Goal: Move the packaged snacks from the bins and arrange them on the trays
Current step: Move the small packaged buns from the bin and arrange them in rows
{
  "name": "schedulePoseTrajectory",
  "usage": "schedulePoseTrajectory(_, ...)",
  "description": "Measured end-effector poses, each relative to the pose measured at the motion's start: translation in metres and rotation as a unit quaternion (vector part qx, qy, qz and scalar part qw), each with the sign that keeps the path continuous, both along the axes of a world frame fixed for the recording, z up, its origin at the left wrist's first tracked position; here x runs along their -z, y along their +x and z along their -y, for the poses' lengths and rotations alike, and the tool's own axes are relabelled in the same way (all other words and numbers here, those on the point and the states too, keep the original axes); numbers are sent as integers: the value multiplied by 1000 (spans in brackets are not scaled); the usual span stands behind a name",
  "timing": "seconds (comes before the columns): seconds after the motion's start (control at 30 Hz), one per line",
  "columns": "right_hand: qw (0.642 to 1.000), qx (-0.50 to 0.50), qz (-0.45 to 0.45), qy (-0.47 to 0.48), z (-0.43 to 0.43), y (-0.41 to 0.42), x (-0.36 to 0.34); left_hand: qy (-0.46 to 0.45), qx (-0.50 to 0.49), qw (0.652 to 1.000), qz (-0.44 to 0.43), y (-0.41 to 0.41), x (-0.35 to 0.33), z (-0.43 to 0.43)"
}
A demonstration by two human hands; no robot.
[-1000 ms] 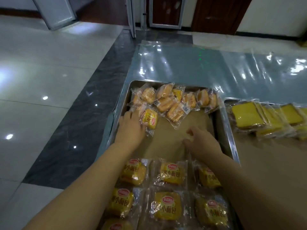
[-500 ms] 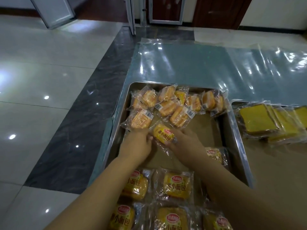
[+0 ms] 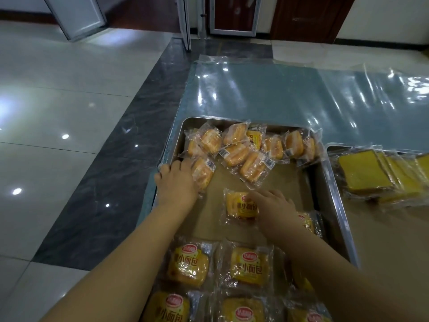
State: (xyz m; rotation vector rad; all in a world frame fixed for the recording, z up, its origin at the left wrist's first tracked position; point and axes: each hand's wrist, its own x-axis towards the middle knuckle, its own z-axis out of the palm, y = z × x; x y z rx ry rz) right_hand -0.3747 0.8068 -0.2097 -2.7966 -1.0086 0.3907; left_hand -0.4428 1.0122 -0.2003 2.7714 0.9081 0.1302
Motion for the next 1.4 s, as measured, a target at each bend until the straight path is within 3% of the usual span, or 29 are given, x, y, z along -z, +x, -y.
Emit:
schedulePoseTrajectory(0.13, 1000, 3, 2, 1, 8, -3, 0, 24, 78, 990, 116, -15, -6, -2)
schedulePoseTrajectory(0.23, 1000, 5, 5, -1, 9, -5, -1, 3, 176, 982, 67, -34, -1, -6)
schedulePoseTrajectory(0.33, 1000, 10, 5, -5, 10, -7, -2, -48, 211, 976, 17, -50, 6, -7)
schedulePoseTrajectory(0.53, 1000, 15, 7, -8, 9, -9, -5, -67, 182, 979, 67, -49, 15, 7)
schedulePoseTrajectory(0.7, 999, 42, 14, -11, 11, -11, -6, -74, 164, 983, -26, -30, 28, 16)
schedulePoseTrajectory(0.9, 999, 53, 2, -8, 14, -11, -5, -86, 158, 983, 35, -31, 26, 7)
schedulePoseTrajectory(1.4, 997, 24, -45, 51, 29, -18, -7, -106, 187, 976, 30, -68, 16, 26)
